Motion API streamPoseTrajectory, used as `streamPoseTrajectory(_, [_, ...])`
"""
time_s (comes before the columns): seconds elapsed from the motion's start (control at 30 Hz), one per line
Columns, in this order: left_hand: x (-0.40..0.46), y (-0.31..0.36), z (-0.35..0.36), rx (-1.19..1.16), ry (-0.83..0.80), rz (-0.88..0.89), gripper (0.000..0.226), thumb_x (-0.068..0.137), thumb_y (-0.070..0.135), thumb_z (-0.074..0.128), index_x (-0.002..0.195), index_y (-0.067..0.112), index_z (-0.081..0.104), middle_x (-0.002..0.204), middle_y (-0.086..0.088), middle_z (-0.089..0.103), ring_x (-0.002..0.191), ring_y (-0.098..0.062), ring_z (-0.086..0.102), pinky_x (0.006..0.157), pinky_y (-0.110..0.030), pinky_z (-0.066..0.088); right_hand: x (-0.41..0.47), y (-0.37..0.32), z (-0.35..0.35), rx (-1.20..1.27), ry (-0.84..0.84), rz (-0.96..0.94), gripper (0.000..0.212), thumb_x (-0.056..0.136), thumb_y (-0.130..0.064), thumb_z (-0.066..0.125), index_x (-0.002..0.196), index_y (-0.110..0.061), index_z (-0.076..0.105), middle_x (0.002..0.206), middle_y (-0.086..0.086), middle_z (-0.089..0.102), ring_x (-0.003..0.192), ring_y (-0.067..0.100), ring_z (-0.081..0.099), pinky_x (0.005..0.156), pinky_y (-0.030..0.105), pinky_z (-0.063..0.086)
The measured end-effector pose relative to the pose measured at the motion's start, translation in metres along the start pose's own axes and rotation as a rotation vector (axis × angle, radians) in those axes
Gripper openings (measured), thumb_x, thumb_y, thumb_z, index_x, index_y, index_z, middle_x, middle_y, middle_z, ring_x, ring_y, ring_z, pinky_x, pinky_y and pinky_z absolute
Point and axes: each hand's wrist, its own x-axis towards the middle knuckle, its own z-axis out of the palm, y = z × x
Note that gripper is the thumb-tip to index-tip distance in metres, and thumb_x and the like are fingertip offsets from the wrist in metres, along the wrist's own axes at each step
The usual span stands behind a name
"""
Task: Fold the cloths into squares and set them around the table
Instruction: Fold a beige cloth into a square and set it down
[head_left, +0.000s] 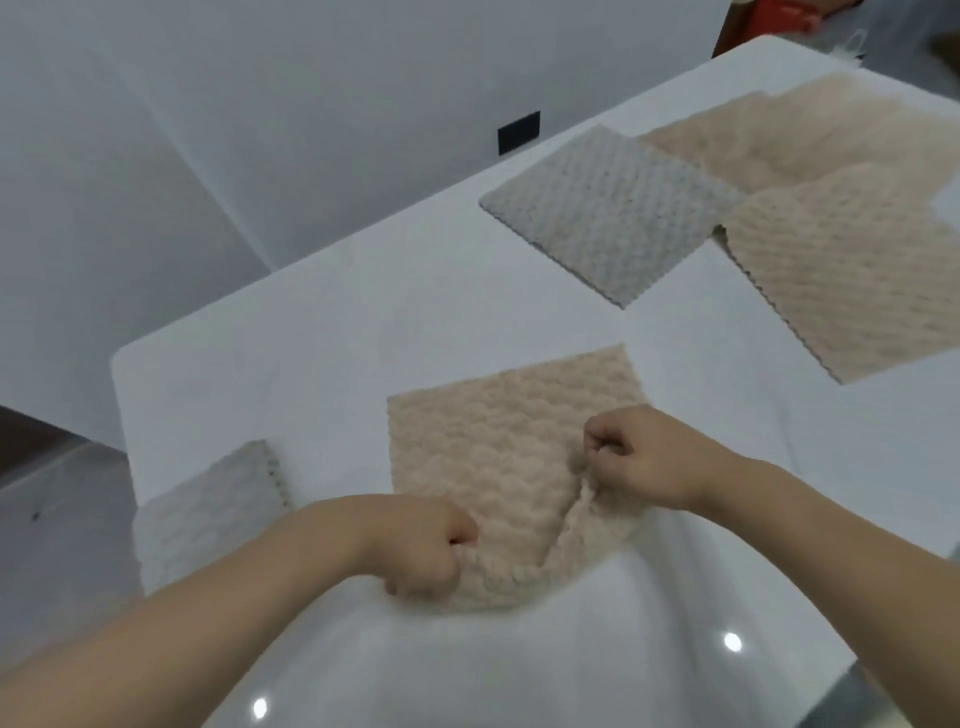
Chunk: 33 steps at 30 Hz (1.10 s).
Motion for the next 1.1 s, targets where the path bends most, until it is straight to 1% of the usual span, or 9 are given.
streamPoseTrajectory(0.07, [-0.005,-0.002,0.010,-0.025,-0.034,0.007,0.013,0.079,0.012,0.049,0.090,0.015,0.056,0.086,0.000,0.057,0.076,-0.023,0.060,0.065,-0.033,0.049,-0.008,0.005,0.000,-0.026,-0.015,0.018,0.019,0.081,-0.010,0.049,0.064,-0.018,0.048,0.064,-0.004,0.054,0.061,0.018,0.046,0.059,0.035,0.040])
streamPoseTrajectory(0.13, [-0.008,-0.007,0.010,-0.064,0.082,0.031,0.005,0.080,0.017,0.048,0.082,0.020,0.053,0.086,0.004,0.056,0.083,-0.019,0.058,0.070,-0.032,0.045,-0.006,0.007,-0.006,-0.066,0.068,0.023,0.017,0.082,-0.013,0.048,0.066,-0.020,0.050,0.069,-0.006,0.057,0.067,0.017,0.051,0.063,0.036,0.043])
streamPoseTrajectory(0.27, [0.005,-0.020,-0.011,-0.088,0.577,-0.007,0.027,0.073,0.039,0.035,0.076,0.016,0.050,0.079,0.000,0.059,0.079,-0.021,0.057,0.065,-0.033,0.041,0.017,0.009,-0.011,-0.204,0.283,0.070,0.012,0.087,-0.022,0.045,0.080,-0.022,0.055,0.087,-0.007,0.054,0.079,0.017,0.054,0.067,0.033,0.044])
streamPoseTrajectory(0.37, [0.029,-0.032,-0.031,-0.011,0.897,-0.056,0.034,0.082,0.049,0.027,0.073,0.020,0.041,0.070,0.000,0.052,0.069,-0.023,0.052,0.058,-0.034,0.036,0.042,0.014,-0.009,-0.219,0.425,0.093,0.016,0.091,-0.027,0.040,0.091,-0.020,0.054,0.092,-0.003,0.050,0.078,0.019,0.054,0.065,0.033,0.043])
streamPoseTrajectory(0.57, [0.080,-0.058,-0.006,0.116,1.315,-0.083,0.029,0.092,0.038,0.037,0.091,0.015,0.053,0.089,-0.002,0.049,0.077,-0.022,0.039,0.069,-0.040,0.038,0.076,0.044,0.033,-0.333,0.720,0.083,0.014,0.090,-0.022,0.044,0.088,-0.012,0.054,0.078,0.006,0.054,0.068,0.028,0.049,0.060,0.039,0.039])
streamPoseTrajectory(0.7, [0.082,-0.060,-0.005,0.045,1.352,-0.043,0.019,0.091,0.031,0.043,0.096,0.016,0.054,0.098,0.000,0.050,0.085,-0.021,0.039,0.076,-0.036,0.035,0.078,0.052,0.033,-0.326,0.796,0.077,0.013,0.094,-0.017,0.044,0.090,-0.010,0.055,0.079,0.007,0.053,0.070,0.026,0.045,0.065,0.038,0.034])
streamPoseTrajectory(0.83, [0.078,-0.054,-0.006,-0.015,1.324,-0.081,0.026,0.088,0.035,0.043,0.105,0.019,0.054,0.102,0.004,0.050,0.092,-0.019,0.039,0.083,-0.031,0.029,0.078,0.053,0.037,-0.355,0.827,0.149,0.017,0.092,-0.017,0.043,0.094,-0.012,0.059,0.087,0.007,0.052,0.078,0.028,0.044,0.072,0.039,0.031])
streamPoseTrajectory(1.0, [0.079,-0.055,-0.008,-0.032,1.326,-0.082,0.013,0.091,0.032,0.043,0.087,0.019,0.044,0.089,0.003,0.044,0.082,-0.020,0.036,0.077,-0.035,0.030,0.079,0.054,0.037,-0.350,0.844,0.192,0.020,0.088,-0.010,0.048,0.103,-0.012,0.060,0.099,0.010,0.052,0.087,0.030,0.043,0.079,0.039,0.029])
streamPoseTrajectory(1.1, [0.078,-0.057,-0.007,-0.093,1.333,-0.055,0.011,0.092,0.030,0.045,0.087,0.022,0.040,0.085,0.006,0.044,0.080,-0.018,0.038,0.079,-0.031,0.027,0.079,0.053,0.037,-0.351,0.843,0.202,0.016,0.089,-0.010,0.046,0.099,-0.012,0.058,0.101,0.009,0.051,0.088,0.030,0.042,0.079,0.039,0.029])
